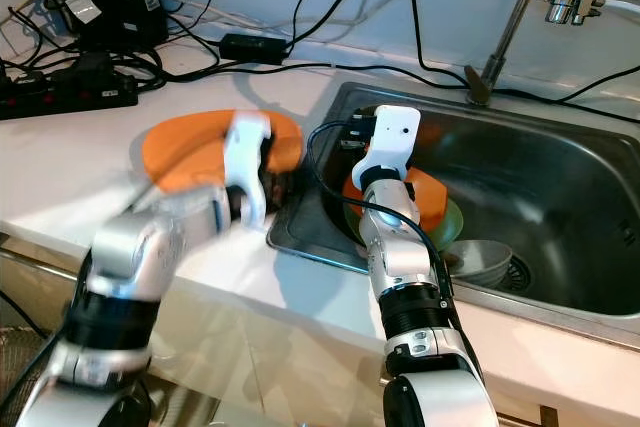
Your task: Kitchen organization
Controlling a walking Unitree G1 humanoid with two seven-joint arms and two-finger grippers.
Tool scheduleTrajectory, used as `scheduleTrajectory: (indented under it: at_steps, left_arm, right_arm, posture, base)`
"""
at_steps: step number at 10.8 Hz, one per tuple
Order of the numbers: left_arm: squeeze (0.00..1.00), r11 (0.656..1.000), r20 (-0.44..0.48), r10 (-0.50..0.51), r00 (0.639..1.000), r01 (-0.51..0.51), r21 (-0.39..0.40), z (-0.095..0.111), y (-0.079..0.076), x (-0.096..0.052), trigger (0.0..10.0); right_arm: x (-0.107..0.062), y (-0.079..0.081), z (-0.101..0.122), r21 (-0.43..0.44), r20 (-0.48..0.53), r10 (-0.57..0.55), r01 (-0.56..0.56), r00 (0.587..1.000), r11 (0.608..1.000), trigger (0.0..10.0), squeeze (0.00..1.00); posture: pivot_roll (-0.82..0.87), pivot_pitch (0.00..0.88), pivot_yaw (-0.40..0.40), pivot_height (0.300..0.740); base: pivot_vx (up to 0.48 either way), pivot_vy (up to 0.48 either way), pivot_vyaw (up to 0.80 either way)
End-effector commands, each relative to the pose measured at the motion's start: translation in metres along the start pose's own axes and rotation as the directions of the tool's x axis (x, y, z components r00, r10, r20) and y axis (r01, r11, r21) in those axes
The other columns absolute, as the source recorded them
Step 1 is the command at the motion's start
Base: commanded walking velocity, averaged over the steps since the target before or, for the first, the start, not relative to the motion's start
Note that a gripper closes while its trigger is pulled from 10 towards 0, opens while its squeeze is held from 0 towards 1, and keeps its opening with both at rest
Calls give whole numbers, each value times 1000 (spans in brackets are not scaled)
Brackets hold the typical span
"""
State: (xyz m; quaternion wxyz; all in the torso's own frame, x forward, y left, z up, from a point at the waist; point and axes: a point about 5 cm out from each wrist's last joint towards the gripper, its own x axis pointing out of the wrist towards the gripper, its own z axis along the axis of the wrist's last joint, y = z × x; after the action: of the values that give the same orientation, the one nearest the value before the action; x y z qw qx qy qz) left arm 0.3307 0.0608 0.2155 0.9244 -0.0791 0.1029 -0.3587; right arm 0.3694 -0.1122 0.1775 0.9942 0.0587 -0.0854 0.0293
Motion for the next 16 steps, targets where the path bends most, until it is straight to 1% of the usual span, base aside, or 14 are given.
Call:
scheduleTrajectory:
  at_steps: [1, 2, 4, 5, 6, 7, 8, 9, 11, 12, 13, 14, 15, 16]
  left_arm:
    - [0, 989, 187, 105, 977, -123, 88, 37, 16, -14, 10000]
    - [0, 962, 280, 192, 940, -236, 134, 53, 33, -28, 10000]
    - [0, 868, 296, 432, 852, -481, 120, 50, 85, -65, 10000]
    - [0, 824, 291, 505, 813, -554, 117, 43, 101, -82, 10000]
    - [0, 808, 275, 532, 801, -577, 117, 41, 102, -83, 10000]
    - [1000, 804, 256, 555, 792, -589, 80, 26, 111, -99, 10000]
    - [1000, 809, 242, 556, 795, -585, 62, 19, 110, -103, 10000]
    - [1000, 826, 227, 551, 803, -563, -13, 11, 107, -107, 10000]
    - [1000, 836, 215, 547, 809, -541, -92, 9, 104, -117, 10000]
    - [1000, 853, 193, 520, 832, -496, -159, 11, 99, -124, 10000]
    - [1000, 859, 158, 506, 848, -481, -174, 9, 97, -125, 10000]
    - [1000, 842, 124, 532, 837, -509, -178, 6, 97, -126, 10000]
    - [0, 828, 94, 550, 830, -527, -193, 5, 97, -125, 10000]
    - [0, 811, 42, 563, 826, -541, -224, 2, 99, -125, 10000]
  right_arm:
    - [4, -2, 8, 3, 30, -6, 6, 1000, 1000, 10000, 0]
    - [5, -3, 8, 2, 27, -8, 8, 1000, 1000, 10000, 0]
    - [6, -2, 7, 2, 23, -7, 6, 1000, 1000, 10000, 0]
    - [6, -3, 8, 1, 23, -7, 7, 1000, 1000, 10000, 0]
    - [6, -5, 7, -2, 20, -7, 7, 1000, 1000, 10000, 0]
    - [6, -5, 6, -5, 16, -6, 6, 1000, 1000, 10000, 0]
    - [6, -5, 6, -7, 14, -5, 5, 1000, 1000, 10000, 0]
    - [6, -5, 6, -9, 15, -2, 2, 1000, 1000, 10000, 0]
    - [5, -4, 5, -10, 14, 3, -3, 1000, 1000, 10000, 0]
    - [4, -3, 4, -8, 15, 6, -6, 1000, 1000, 10000, 0]
    - [4, -2, 4, -5, 14, 10, -10, 1000, 1000, 10000, 0]
    - [4, -1, 3, -4, 14, 13, -13, 1000, 1000, 10000, 0]
    - [4, -1, 3, -3, 14, 15, -15, 1000, 1000, 10000, 0]
    - [4, 0, 3, -4, 13, 17, -17, 1000, 1000, 10000, 0]
  posture:
    - [255, 42, -21, 740]
    - [263, 46, -25, 740]
    - [265, 51, -28, 740]
    - [268, 57, -33, 740]
    - [272, 65, -40, 740]
    - [271, 70, -45, 740]
    - [270, 70, -45, 740]
    - [271, 64, -44, 740]
    - [273, 57, -38, 740]
    - [277, 55, -36, 740]
    - [282, 52, -33, 740]
    - [281, 50, -32, 740]
    - [282, 46, -31, 740]
    - [283, 41, -30, 740]
  base:
    - [0, 0, 0]
    - [0, 0, 0]
    - [0, 0, 0]
    - [0, 0, 0]
    - [0, 0, 0]
    - [0, 0, 0]
    - [0, 0, 0]
    - [0, 0, 0]
    - [0, 0, 0]
    - [0, 0, 0]
    - [0, 0, 0]
    - [0, 0, 0]
    - [0, 0, 0]
    - [0, 0, 0]
